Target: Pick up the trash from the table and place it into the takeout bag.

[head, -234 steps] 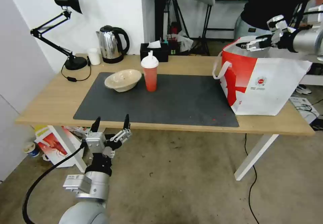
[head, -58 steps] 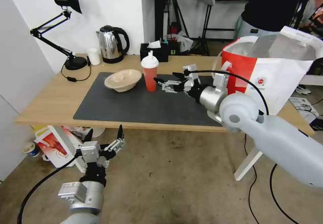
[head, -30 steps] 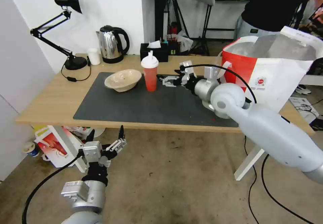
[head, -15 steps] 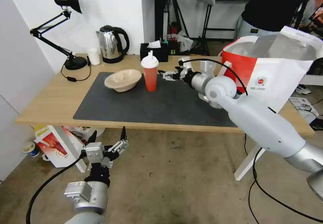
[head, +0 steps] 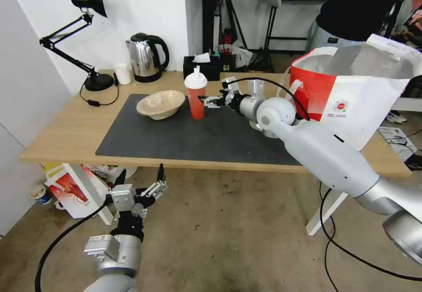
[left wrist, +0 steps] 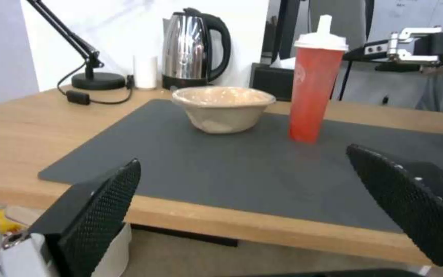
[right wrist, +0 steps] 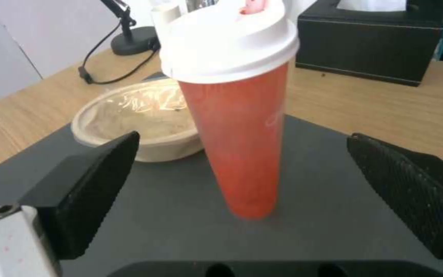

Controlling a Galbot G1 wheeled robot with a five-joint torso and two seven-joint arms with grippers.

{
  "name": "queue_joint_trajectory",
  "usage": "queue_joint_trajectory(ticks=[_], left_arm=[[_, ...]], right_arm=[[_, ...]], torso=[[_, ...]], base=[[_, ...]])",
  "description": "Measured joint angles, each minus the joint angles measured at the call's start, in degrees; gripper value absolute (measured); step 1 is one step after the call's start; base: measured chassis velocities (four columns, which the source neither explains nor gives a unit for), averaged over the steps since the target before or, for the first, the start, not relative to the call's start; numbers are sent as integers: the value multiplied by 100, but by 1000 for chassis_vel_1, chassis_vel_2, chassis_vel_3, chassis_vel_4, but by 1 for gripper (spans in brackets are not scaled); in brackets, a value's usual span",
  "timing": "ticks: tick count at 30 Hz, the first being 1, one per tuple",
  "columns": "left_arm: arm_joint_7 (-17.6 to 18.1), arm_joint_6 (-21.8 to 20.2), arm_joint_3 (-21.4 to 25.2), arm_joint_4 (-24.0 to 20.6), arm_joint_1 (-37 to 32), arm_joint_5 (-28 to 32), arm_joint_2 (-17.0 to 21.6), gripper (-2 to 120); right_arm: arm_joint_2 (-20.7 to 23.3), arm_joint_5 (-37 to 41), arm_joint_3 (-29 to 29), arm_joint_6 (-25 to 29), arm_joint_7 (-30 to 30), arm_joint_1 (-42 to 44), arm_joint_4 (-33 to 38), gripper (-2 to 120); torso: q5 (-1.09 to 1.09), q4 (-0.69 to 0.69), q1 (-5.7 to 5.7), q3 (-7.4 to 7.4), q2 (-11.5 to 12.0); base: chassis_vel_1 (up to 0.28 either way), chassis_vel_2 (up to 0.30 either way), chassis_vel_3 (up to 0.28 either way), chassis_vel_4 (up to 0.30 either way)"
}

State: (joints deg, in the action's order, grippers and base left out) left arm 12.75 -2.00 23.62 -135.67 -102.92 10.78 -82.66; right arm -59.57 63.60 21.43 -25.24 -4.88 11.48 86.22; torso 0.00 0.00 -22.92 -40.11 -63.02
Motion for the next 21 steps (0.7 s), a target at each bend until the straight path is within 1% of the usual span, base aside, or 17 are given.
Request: queue_joint_trajectory(ticks=[10,17,21], left_arm=[[0,-1,2,-48,-2,17,-4,100],[4,16,-2,-58,24,-9,8,100],[4,33,-1,-41,46,7,0,100]], right_arm=[[-105,-29,54,-37,13,-83,-151,100],[-288,-151,208,-49,96,-315,-509,100],[-489,-171,289,-52,140,-423,-796,100]], torso=[[0,1,0,1,0],[0,0,0,1,0],[0,1,0,0,0]], base=[[0,0,0,0],[0,0,0,0],[0,0,0,0]])
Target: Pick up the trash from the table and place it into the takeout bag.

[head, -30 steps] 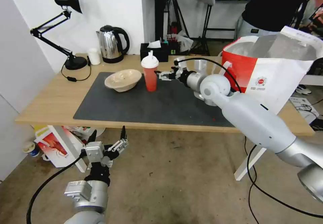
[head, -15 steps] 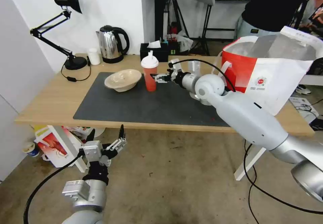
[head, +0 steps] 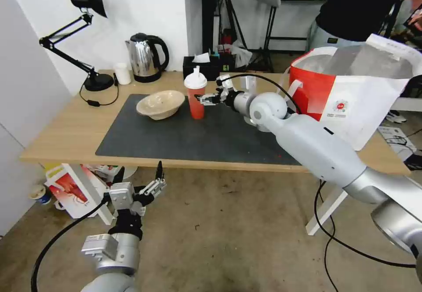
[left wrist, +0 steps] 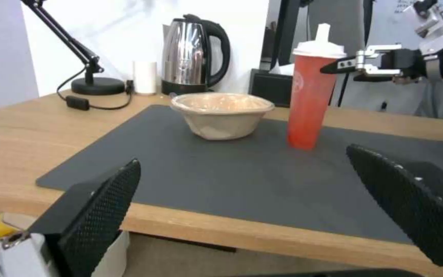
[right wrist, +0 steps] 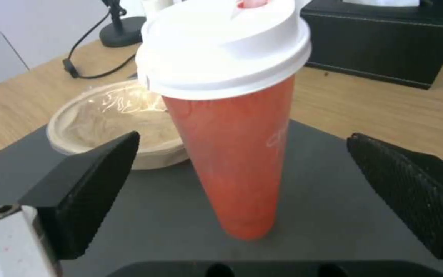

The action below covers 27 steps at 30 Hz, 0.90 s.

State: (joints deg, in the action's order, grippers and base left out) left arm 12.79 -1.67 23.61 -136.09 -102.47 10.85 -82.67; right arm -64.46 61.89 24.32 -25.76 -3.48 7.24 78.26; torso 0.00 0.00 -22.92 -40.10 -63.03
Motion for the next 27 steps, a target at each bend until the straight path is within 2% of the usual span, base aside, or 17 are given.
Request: queue_joint_trajectory(ticks=[13,27], left_arm=[[7,59,1,42,25,5,-29,99],[30,64,3,67,-7,-19,-77,99]], right_arm=[[-153,-83,51,16,94,-56,-285,100],[-425,-163,-25,52,412,-128,-900,100]], torso=[[0,-1,0,0,0],[0,0,0,0,0]], base=[[0,0,0,0],[0,0,0,0]])
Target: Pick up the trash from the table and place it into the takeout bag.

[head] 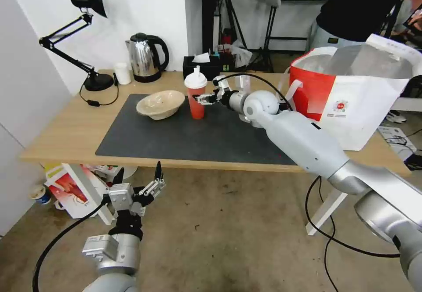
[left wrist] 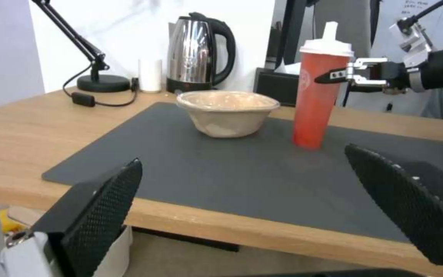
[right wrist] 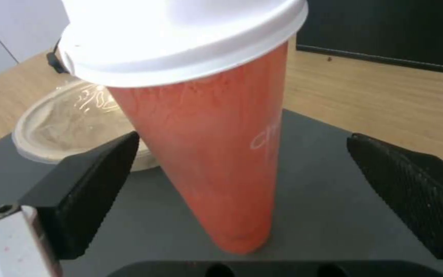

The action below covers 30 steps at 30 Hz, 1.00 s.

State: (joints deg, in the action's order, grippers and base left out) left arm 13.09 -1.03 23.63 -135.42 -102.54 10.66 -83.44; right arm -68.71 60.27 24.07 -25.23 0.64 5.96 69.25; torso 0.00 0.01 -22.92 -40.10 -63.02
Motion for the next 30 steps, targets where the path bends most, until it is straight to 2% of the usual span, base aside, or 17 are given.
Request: queue_joint_trajectory(ticks=[16,30], left_arm=[[-1,2,-36,2,-11,2,25,99],[7,89,-30,-13,-46,-62,-25,100]], right_arm=[[-198,-75,44,28,256,-153,-278,100],[-427,-250,201,214,725,-279,-697,100]], torso=[[-1,-1,0,0,0],[0,-1,0,0,0]], base=[[0,0,0,0],[0,0,0,0]])
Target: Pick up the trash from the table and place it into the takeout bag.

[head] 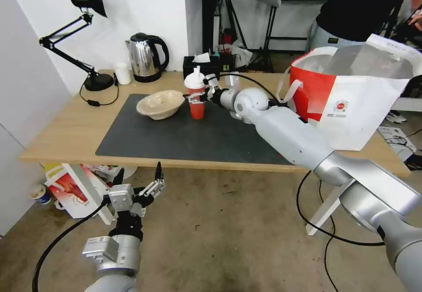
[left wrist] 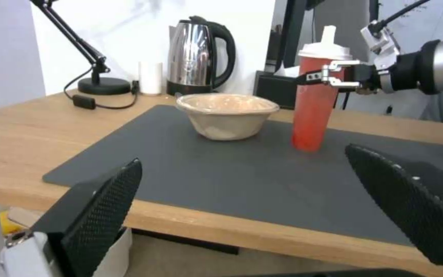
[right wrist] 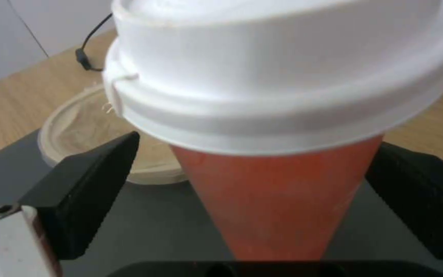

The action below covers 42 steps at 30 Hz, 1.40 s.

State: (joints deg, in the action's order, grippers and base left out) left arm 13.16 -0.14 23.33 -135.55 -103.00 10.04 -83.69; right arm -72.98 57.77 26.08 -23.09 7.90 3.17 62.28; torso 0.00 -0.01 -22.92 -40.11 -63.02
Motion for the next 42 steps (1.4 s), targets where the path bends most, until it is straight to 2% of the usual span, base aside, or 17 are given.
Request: queue_joint_trajectory(ticks=[2,5,6,9,11,15,20,24,25,30,31,34,35,38,39,42], left_arm=[[4,0,-2,0,-5,-9,-4,100],[10,7,-2,0,-19,-18,-6,100],[10,7,-2,0,-19,-18,-6,100],[11,8,-4,-8,-16,-20,-1,100],[11,8,-4,-17,-20,-21,-2,100],[12,8,2,-32,-52,-33,-24,100],[12,7,26,-54,-54,-34,15,100],[14,4,49,-89,-61,-31,35,100],[14,4,49,-89,-61,-31,35,100],[17,6,63,-119,-56,-23,45,100],[17,6,63,-119,-56,-23,45,100],[20,3,56,-158,-53,-20,47,99],[20,3,56,-158,-53,-20,47,99],[20,-23,39,-217,-39,-5,87,99],[20,-23,39,-217,-39,-5,87,99],[20,-31,32,-258,-32,27,128,100]], right_arm=[[-3,-5,-1,45,24,6,-19,98],[5,-8,-15,106,55,58,-21,86],[5,-8,-15,106,55,58,-21,86],[72,-7,-37,109,59,145,82,71],[94,-7,-49,114,51,179,115,68],[245,20,-104,113,8,256,331,51],[349,91,-115,106,-72,262,488,43],[659,363,-260,76,-368,246,1054,29],[659,363,-260,76,-368,246,1054,29],[1265,950,-611,-132,-785,-27,2117,18],[1265,950,-611,-132,-785,-27,2117,18],[1756,1382,-771,-298,-1121,-260,2675,9],[1756,1382,-771,-298,-1121,-260,2675,9],[2523,1974,-989,-493,-1467,-582,3408,5],[2523,1974,-989,-493,-1467,-582,3408,5],[3143,2425,-1163,-789,-1983,-844,3975,5]], torso=[[-1,0,0,0,0],[0,1,0,0,0],[0,1,0,0,0],[0,0,0,0,0],[0,0,0,0,0],[0,0,0,0,0],[1,0,0,0,0],[1,0,0,0,0],[1,0,0,0,0],[1,2,0,0,0],[1,2,0,0,0],[1,-1,0,0,0],[1,-1,0,0,0],[1,-1,0,0,0],[1,-1,0,0,0],[1,1,0,1,-2]], base=[[0,0,0,0],[0,0,0,0],[0,0,0,0],[0,0,0,0],[0,0,0,0],[0,0,0,0],[0,0,0,0],[0,0,0,0],[0,0,0,0],[0,0,0,0],[0,0,0,0],[0,0,0,0],[0,0,0,0],[0,0,0,0],[0,0,0,0],[0,0,0,0]])
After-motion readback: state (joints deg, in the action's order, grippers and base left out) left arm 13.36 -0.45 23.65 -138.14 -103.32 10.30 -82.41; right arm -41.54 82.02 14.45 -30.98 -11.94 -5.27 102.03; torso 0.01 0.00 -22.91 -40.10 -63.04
